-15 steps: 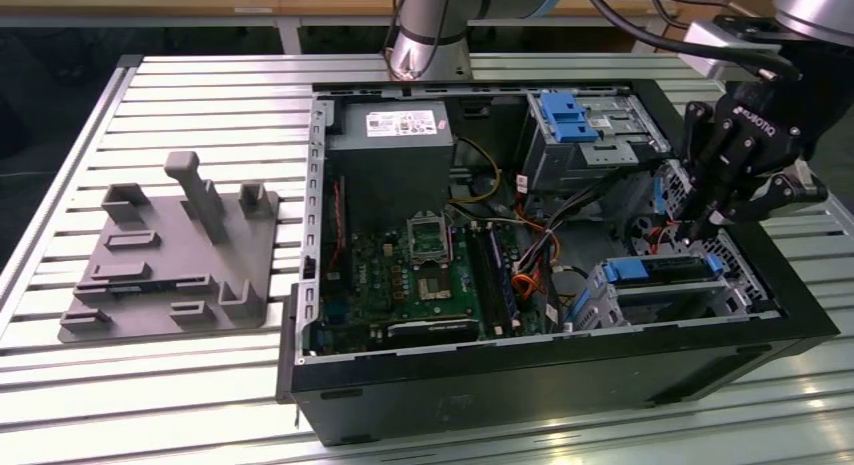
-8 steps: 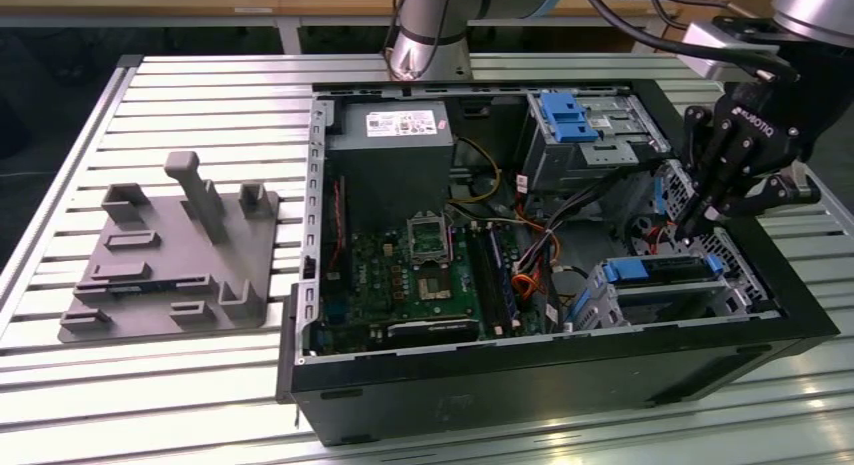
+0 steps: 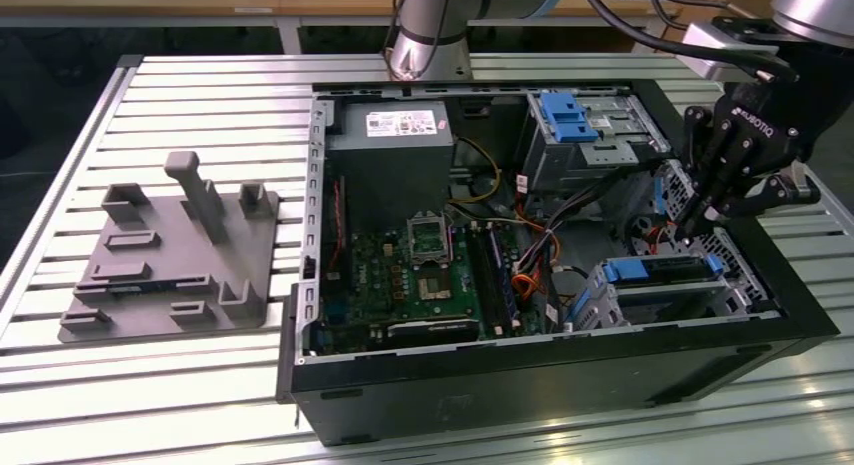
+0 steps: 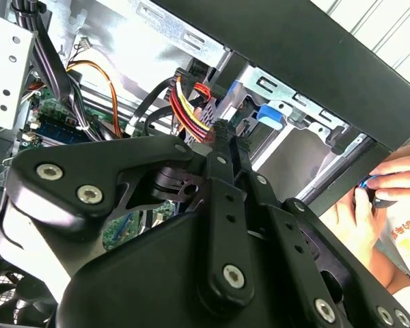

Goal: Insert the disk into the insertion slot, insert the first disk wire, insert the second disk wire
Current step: 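Insert the first disk wire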

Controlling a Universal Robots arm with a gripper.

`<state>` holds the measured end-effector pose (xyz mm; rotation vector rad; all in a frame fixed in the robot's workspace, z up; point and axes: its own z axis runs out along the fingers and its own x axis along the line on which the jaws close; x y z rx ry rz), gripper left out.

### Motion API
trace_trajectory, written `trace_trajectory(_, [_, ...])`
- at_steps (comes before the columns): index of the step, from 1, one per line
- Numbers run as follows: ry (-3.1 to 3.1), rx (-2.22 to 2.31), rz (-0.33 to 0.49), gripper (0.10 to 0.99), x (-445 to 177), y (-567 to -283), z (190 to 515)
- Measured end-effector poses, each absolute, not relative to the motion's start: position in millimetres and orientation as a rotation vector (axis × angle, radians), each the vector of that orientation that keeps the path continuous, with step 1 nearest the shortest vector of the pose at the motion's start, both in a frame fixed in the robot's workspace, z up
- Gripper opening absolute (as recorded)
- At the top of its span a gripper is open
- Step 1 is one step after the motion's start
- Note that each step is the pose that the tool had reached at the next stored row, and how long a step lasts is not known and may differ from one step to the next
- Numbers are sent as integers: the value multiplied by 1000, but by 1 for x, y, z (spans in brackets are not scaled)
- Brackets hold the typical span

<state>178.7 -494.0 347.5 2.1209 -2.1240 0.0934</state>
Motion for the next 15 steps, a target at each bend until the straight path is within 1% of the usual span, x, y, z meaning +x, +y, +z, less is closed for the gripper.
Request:
trace_trajectory(4, [-2129,2126,83,165,179,-497,349])
trace_trajectory(10, [-2153,2153,30,165,179,-505,350])
trace_trajectory(15, [-2156,2157,23,165,178,-509,352])
